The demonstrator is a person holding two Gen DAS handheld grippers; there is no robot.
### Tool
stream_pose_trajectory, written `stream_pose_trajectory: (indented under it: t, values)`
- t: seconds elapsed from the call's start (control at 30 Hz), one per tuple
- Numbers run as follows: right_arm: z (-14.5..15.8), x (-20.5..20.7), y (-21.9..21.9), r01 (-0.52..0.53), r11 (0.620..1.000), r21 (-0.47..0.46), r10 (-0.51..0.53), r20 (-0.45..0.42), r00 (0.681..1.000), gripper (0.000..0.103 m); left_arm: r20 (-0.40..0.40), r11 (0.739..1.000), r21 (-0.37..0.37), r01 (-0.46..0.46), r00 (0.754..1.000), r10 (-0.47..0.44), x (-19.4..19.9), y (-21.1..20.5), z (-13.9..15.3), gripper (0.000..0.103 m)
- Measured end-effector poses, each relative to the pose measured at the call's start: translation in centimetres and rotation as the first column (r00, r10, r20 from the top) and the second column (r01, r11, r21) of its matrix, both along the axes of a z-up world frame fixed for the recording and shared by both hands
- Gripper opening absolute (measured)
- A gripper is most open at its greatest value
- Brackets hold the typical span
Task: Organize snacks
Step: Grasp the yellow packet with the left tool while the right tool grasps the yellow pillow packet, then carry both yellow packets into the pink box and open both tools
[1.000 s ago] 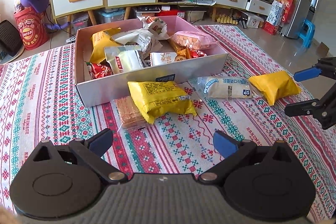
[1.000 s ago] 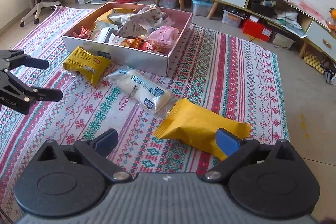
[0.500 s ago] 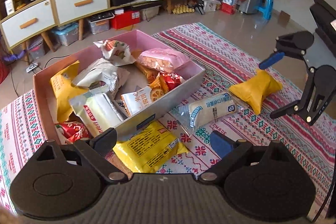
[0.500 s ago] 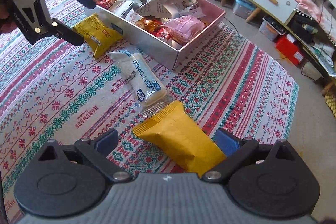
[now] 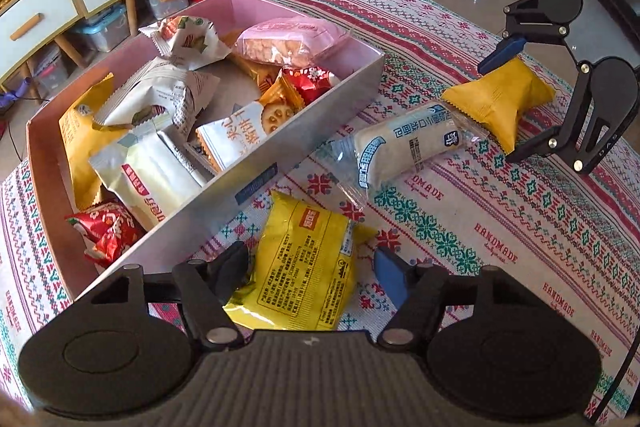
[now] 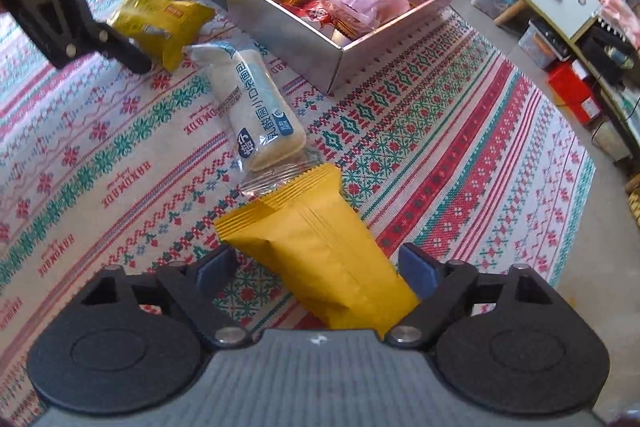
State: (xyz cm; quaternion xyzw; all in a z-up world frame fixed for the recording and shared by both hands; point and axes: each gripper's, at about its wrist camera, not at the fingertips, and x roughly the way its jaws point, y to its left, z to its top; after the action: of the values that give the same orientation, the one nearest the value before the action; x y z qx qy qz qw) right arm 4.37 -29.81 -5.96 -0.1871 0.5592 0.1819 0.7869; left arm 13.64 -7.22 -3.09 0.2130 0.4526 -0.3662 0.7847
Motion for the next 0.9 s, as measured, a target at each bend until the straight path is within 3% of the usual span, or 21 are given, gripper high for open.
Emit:
stream_pose_trajectory:
  t: [0.1,0.33,0.63,0.9]
  values:
    - [0.2,-0.4,-0.1,0.013,0.999,0.035,-0.012,-0.013,1.0,0.066,-0.016,0.997,-0.027,-0.066,0.998,0.065,-0.8,0.9,-0.3,0.068]
    - [0.8,-1.1,1.4,0.049,0.998,0.047,-0.048,-0.026,0.999,0.046,-0.03,0.97,-0.092,-0.224,0.974,0.223,-2.5,3.2,-0.7,0.059]
    - [1.2,-2.1,3.7,0.121,0.992,0.042,-0.12,-0.03,0.992,0.041,-0.042,0.926,-0.111,-0.361,0.932,0.359,-4.3,4.6,-0.7,0.057]
    - [1.7,-3.0,4.8,0.248,0.965,0.086,-0.244,-0.051,0.968,0.038,-0.056,0.889,-0.113,-0.444,0.896,0.441,-5.4,5.1,-0.3,0.057]
